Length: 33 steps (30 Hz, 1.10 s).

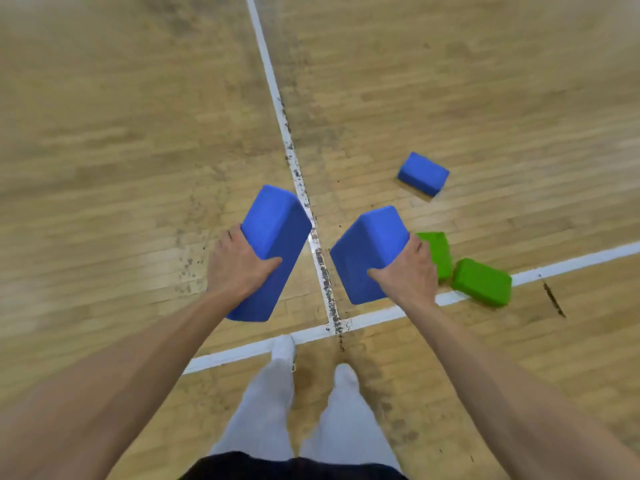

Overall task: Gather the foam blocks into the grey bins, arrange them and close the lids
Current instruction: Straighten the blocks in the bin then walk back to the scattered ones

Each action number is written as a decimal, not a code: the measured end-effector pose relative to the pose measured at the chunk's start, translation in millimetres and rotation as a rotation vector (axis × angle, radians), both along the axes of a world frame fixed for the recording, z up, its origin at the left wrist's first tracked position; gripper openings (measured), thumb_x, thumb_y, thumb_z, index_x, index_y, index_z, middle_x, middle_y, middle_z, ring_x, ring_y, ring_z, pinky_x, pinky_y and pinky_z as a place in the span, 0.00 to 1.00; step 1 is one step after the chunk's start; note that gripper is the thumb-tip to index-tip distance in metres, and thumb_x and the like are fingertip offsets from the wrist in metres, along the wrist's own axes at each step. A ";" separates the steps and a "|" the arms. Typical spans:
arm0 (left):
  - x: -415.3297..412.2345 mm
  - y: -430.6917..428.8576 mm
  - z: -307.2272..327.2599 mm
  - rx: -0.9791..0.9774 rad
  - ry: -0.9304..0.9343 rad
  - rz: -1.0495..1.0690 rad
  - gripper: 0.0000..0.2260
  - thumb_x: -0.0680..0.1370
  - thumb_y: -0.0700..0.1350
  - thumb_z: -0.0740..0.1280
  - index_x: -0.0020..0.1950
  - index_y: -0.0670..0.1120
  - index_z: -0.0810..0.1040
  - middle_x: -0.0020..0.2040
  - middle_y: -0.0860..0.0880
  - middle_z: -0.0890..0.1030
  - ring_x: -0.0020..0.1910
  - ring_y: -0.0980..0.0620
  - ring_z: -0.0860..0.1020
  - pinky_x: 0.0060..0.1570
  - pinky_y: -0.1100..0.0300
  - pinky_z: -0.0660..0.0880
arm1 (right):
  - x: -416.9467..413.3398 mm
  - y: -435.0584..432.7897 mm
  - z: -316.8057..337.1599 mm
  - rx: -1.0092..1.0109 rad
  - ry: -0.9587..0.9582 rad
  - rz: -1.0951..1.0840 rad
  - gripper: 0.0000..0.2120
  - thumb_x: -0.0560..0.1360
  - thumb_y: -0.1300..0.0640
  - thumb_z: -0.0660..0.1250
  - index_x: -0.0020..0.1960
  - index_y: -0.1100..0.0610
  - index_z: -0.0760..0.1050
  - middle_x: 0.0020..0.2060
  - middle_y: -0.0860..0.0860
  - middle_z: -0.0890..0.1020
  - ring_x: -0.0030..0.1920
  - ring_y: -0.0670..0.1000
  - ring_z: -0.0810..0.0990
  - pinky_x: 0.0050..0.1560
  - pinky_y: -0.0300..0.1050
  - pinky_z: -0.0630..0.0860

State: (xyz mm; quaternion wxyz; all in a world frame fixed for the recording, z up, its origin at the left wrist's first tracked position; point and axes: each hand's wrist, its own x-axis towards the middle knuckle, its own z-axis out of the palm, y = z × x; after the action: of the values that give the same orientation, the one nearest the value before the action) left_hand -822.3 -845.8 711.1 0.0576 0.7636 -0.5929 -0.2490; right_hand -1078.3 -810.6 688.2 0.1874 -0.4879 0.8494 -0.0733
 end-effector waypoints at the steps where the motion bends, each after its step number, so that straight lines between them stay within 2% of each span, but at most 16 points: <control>1: 12.8 9.8 11.3 -0.016 0.026 0.055 0.39 0.68 0.59 0.73 0.71 0.42 0.62 0.64 0.44 0.70 0.61 0.41 0.72 0.57 0.48 0.70 | 11.8 -5.3 15.0 -0.039 0.005 0.061 0.42 0.61 0.46 0.76 0.67 0.61 0.62 0.59 0.56 0.71 0.57 0.59 0.73 0.56 0.52 0.71; 4: 50.1 48.0 38.3 -0.062 0.088 0.279 0.39 0.66 0.60 0.74 0.70 0.44 0.64 0.64 0.45 0.70 0.60 0.43 0.73 0.57 0.47 0.73 | 49.0 -18.0 46.8 -0.154 -0.015 0.243 0.40 0.61 0.47 0.75 0.66 0.61 0.62 0.58 0.56 0.71 0.56 0.59 0.73 0.55 0.50 0.70; 9: 115.6 134.2 71.8 -0.136 0.058 0.639 0.40 0.66 0.60 0.75 0.70 0.43 0.64 0.64 0.44 0.70 0.61 0.42 0.73 0.58 0.48 0.72 | 140.0 -17.4 87.3 -0.183 -0.229 0.545 0.41 0.61 0.46 0.75 0.66 0.59 0.62 0.57 0.53 0.72 0.56 0.58 0.75 0.54 0.53 0.75; 11: 141.6 177.6 80.2 -0.171 0.077 0.792 0.40 0.65 0.59 0.76 0.69 0.43 0.65 0.63 0.44 0.71 0.60 0.42 0.73 0.57 0.48 0.72 | 185.7 -4.8 102.7 -0.209 -0.260 0.714 0.41 0.60 0.46 0.75 0.67 0.58 0.62 0.58 0.52 0.73 0.57 0.56 0.75 0.54 0.54 0.76; 16: 190.3 314.3 92.0 -0.339 0.191 1.233 0.48 0.64 0.57 0.78 0.74 0.44 0.55 0.68 0.45 0.70 0.62 0.41 0.74 0.58 0.46 0.72 | 306.5 61.4 136.5 -0.252 -0.331 1.106 0.43 0.61 0.46 0.75 0.70 0.56 0.61 0.62 0.51 0.72 0.61 0.55 0.73 0.57 0.55 0.74; 20: 221.9 436.6 81.3 -0.431 0.180 1.515 0.45 0.58 0.63 0.76 0.69 0.47 0.65 0.62 0.47 0.75 0.57 0.44 0.77 0.55 0.45 0.76 | 390.7 148.7 141.2 -0.261 -0.480 1.323 0.43 0.60 0.46 0.75 0.70 0.53 0.61 0.62 0.47 0.71 0.63 0.52 0.72 0.60 0.54 0.73; 24: 257.3 560.1 62.7 -0.422 0.172 1.791 0.41 0.63 0.59 0.77 0.68 0.45 0.65 0.64 0.47 0.72 0.61 0.43 0.74 0.59 0.45 0.72 | 482.6 262.0 129.8 -0.224 -0.559 1.512 0.39 0.59 0.48 0.76 0.66 0.52 0.64 0.51 0.40 0.69 0.54 0.47 0.72 0.51 0.44 0.70; 29: 316.6 727.1 57.9 -0.352 0.091 1.990 0.39 0.64 0.58 0.76 0.68 0.45 0.65 0.64 0.46 0.72 0.61 0.42 0.73 0.60 0.47 0.71 | 610.5 435.1 117.7 -0.122 -0.562 1.801 0.42 0.58 0.46 0.74 0.69 0.53 0.63 0.58 0.47 0.74 0.58 0.52 0.74 0.56 0.55 0.75; 33: 361.0 834.4 83.7 -0.308 -0.043 2.055 0.40 0.65 0.58 0.76 0.70 0.45 0.64 0.65 0.45 0.70 0.64 0.43 0.71 0.63 0.48 0.68 | 693.7 553.1 133.7 -0.091 -0.699 1.949 0.43 0.60 0.47 0.76 0.70 0.53 0.62 0.61 0.47 0.72 0.61 0.51 0.72 0.58 0.51 0.73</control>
State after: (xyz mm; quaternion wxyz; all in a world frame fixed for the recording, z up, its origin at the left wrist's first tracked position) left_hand -461.3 -11.4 794.8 0.3285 0.8895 0.3173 0.0121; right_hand -384.6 -257.6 821.9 0.3828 -0.9217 -0.0190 -0.0593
